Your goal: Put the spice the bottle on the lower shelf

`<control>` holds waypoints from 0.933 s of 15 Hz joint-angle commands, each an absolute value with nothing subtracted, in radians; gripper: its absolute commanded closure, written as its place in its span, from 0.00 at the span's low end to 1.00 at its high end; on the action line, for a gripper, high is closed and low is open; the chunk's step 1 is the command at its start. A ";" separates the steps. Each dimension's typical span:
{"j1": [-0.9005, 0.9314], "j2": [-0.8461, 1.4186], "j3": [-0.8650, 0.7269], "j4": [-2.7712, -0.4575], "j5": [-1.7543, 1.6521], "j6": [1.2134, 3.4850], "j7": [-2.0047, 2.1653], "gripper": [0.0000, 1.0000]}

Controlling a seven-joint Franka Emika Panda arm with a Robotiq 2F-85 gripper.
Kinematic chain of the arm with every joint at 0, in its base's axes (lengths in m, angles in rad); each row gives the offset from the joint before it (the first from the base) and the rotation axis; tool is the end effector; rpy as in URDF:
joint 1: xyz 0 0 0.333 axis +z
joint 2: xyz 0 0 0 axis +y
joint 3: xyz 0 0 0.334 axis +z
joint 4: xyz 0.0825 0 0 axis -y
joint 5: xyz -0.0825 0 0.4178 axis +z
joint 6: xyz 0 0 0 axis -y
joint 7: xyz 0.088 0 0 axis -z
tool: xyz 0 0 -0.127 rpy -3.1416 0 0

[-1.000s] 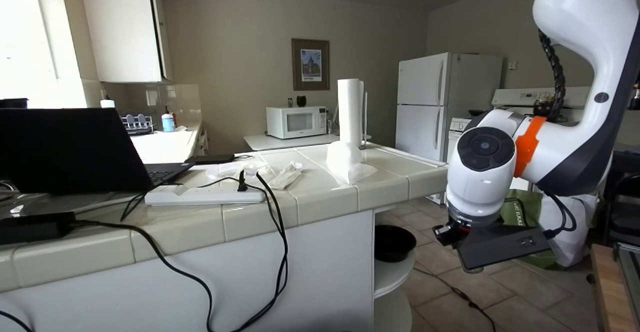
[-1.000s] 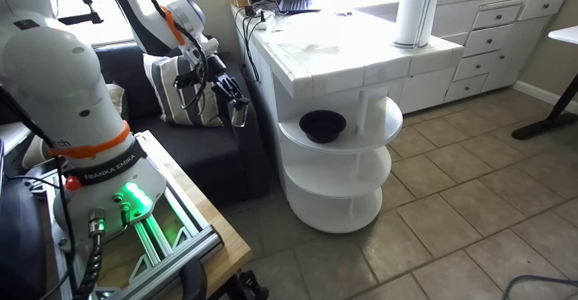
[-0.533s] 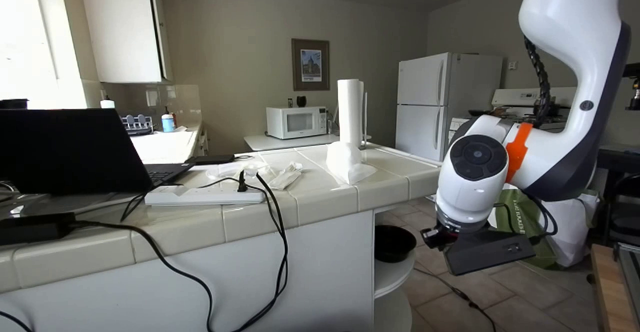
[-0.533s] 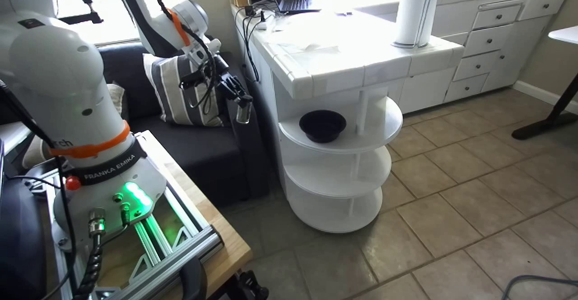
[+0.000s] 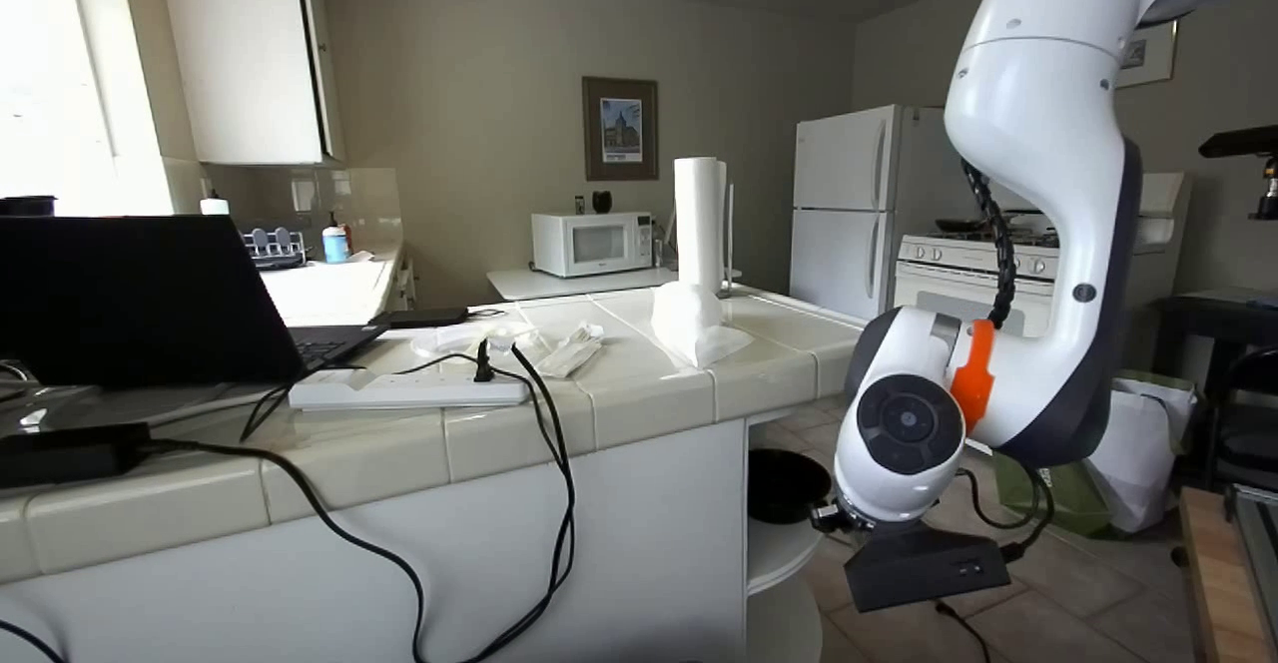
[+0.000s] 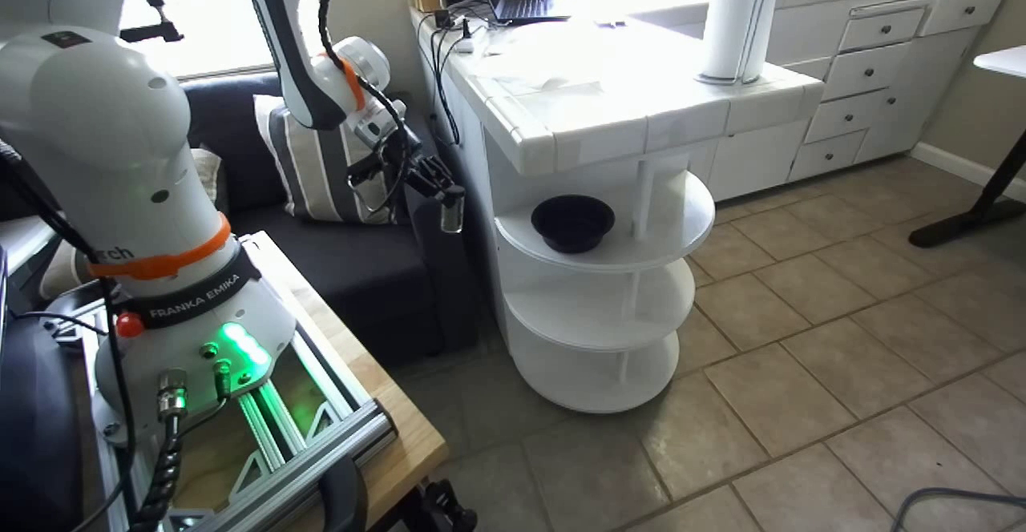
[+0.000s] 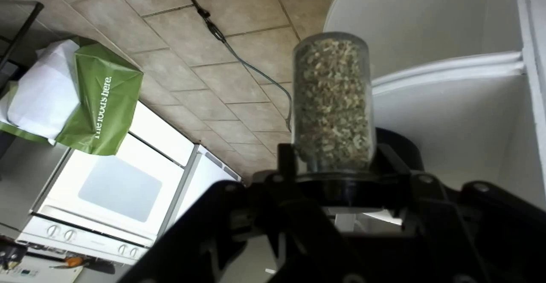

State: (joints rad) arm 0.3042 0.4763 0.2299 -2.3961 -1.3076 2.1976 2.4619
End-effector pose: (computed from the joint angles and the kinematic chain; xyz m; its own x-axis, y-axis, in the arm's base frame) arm 0.4000 0.1982 0.0682 0.5883 -0.4481 0.6731 -0.7460 -0.6221 0.2378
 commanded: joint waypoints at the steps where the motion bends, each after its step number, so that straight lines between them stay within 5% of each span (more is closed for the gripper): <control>1: 0.335 0.600 0.202 -2.303 -1.392 2.147 2.595 0.76; 14: 0.312 0.749 0.190 -2.099 -1.624 2.087 2.766 0.76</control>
